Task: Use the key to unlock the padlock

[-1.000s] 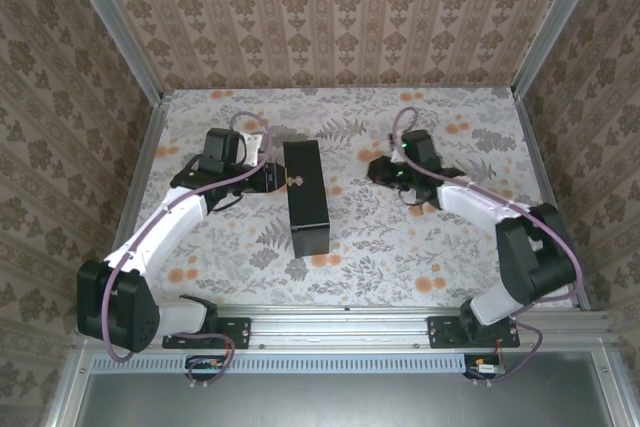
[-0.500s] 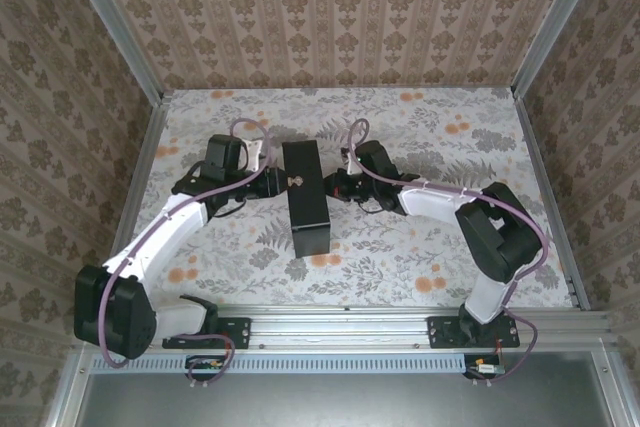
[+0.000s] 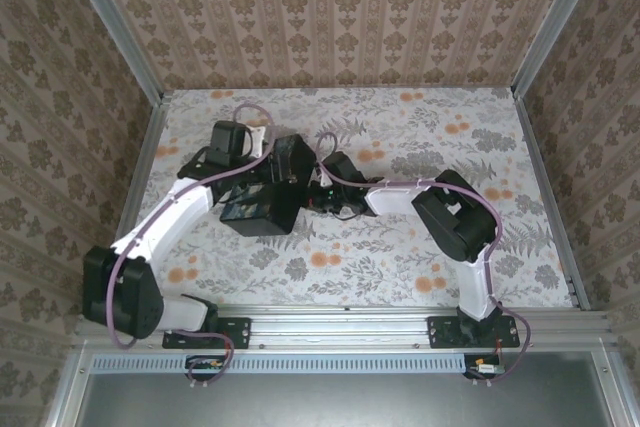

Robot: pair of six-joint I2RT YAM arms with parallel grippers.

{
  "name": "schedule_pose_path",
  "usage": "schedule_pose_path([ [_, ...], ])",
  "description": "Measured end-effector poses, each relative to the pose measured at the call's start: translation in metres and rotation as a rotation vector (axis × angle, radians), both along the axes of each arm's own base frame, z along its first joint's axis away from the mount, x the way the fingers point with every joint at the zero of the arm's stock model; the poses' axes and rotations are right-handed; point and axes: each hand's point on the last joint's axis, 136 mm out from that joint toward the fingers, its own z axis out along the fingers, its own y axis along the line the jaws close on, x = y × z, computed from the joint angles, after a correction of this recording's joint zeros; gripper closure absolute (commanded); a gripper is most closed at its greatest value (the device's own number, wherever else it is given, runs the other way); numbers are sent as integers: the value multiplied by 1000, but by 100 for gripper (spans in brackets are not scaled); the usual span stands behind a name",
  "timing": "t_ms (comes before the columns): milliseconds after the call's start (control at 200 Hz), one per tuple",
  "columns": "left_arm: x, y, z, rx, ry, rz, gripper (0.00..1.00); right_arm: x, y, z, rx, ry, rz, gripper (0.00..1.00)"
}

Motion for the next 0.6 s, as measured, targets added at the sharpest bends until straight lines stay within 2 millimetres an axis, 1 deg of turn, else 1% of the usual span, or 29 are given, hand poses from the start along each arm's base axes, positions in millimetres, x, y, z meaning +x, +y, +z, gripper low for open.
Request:
schedule_pose_path([
  [35,0,-3,-3,-3,10,-10,68,-2,0,-1,-6,1,7,93],
  [40,-1,-5,-6,-4,21,-19,68,-2,0,-1,-6,-2,9,93],
  [85,-2,-10,-13,-4,40,-33,68,-1,-1,1,-10,-12,16,92],
  [170,-4,-15,-21,-4,67,-54,68,5,-7,13,-1,-43,15,91],
  [280,-2,-15,-25,-4,79,-51,68,14,-17,29,22,-71,1,89],
  [325,0,-12,-24,-1,77,-45,67,18,-21,32,26,-78,-8,86],
  [365,2,-10,-23,7,70,-39,65,20,-24,34,31,-82,-17,78],
  [440,14,4,-18,66,36,3,63,22,-36,35,26,-81,-30,58],
  [470,20,12,-15,100,13,29,60,22,-41,35,23,-78,-32,41],
  [485,22,15,-15,108,11,38,58,21,-43,35,21,-82,-25,32],
  [490,25,19,-14,121,3,49,57,21,-44,35,20,-82,-25,30],
  [495,25,19,-14,121,3,49,55,21,-47,36,19,-77,-32,27],
  [510,27,22,-14,130,-3,58,43,22,-50,37,14,-83,-30,16],
  [515,28,24,-13,134,-4,65,36,22,-50,37,14,-83,-30,12],
  [520,29,26,-13,138,-5,70,28,21,-51,37,14,-81,-28,6],
  [525,30,29,-13,146,-9,75,17,22,-55,38,11,-81,-34,3],
  [530,31,30,-13,151,-13,77,9,23,-58,38,7,-82,-38,2],
  [535,32,32,-13,155,-15,81,5,23,-58,38,7,-82,-38,2],
  [550,34,37,-13,160,-16,98,1,24,-63,39,2,-84,-40,0],
  [600,41,55,-14,190,-23,145,0,30,-85,48,-25,-107,-65,0],
])
